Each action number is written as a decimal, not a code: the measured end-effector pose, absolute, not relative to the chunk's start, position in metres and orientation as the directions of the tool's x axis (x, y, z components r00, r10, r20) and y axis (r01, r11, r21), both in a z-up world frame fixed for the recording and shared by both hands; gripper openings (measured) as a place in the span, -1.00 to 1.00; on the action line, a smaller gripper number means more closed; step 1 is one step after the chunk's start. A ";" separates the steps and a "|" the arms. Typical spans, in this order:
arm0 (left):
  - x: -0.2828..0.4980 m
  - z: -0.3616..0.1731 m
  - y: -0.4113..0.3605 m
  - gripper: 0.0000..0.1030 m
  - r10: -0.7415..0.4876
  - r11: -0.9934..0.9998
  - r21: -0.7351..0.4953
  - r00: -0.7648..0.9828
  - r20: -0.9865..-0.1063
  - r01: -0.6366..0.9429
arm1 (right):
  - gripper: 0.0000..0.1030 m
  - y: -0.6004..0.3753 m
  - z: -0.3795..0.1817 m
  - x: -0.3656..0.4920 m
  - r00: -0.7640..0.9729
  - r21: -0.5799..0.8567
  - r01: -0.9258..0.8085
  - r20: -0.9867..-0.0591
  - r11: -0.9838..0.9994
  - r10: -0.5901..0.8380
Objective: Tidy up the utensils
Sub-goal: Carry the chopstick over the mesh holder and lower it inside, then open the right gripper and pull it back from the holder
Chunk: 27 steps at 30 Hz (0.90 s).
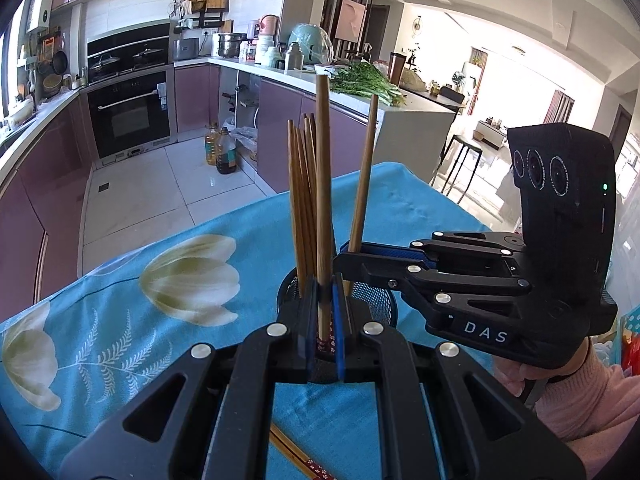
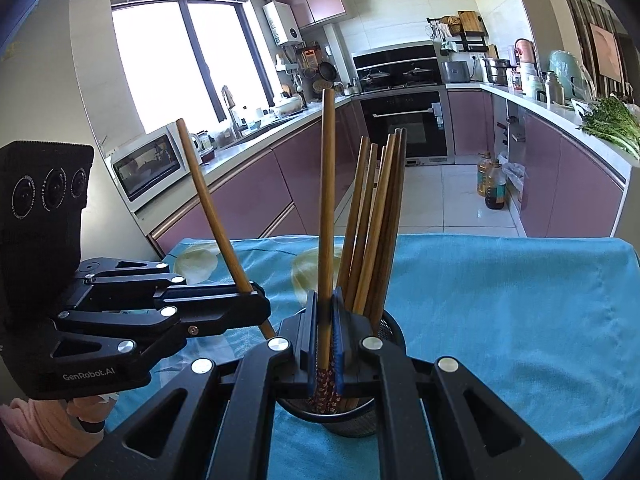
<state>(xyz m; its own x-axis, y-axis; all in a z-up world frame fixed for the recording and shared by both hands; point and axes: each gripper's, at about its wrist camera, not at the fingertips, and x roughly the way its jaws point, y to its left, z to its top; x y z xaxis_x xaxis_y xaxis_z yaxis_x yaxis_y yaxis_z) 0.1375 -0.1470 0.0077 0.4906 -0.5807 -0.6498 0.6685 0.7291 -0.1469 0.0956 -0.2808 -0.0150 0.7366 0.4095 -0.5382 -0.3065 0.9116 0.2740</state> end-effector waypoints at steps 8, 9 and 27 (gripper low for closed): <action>0.149 -0.003 -0.155 -0.85 -0.578 0.731 -0.170 0.467 -0.669 0.661 | -0.85 -0.282 -0.017 0.101 0.735 0.283 -0.294 -0.544 0.913 0.405; 0.148 -0.003 -0.155 -0.85 -0.577 0.732 -0.171 0.467 -0.670 0.659 | -0.85 -0.282 -0.017 0.101 0.737 0.283 -0.291 -0.543 0.914 0.403; 0.102 0.002 -0.079 -0.33 -0.560 0.811 -0.194 0.633 -0.535 0.553 | -0.42 -0.273 -0.003 0.057 0.721 0.268 -0.420 -0.482 0.867 0.499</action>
<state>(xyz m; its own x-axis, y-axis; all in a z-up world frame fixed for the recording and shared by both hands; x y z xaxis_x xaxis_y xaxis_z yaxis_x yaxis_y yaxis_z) 0.1019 -0.0792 0.0017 0.6332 -0.5595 -0.5348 0.5527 0.8106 -0.1936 0.0571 -0.2727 -0.0030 0.7207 0.4985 -0.4817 -0.4202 0.8668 0.2684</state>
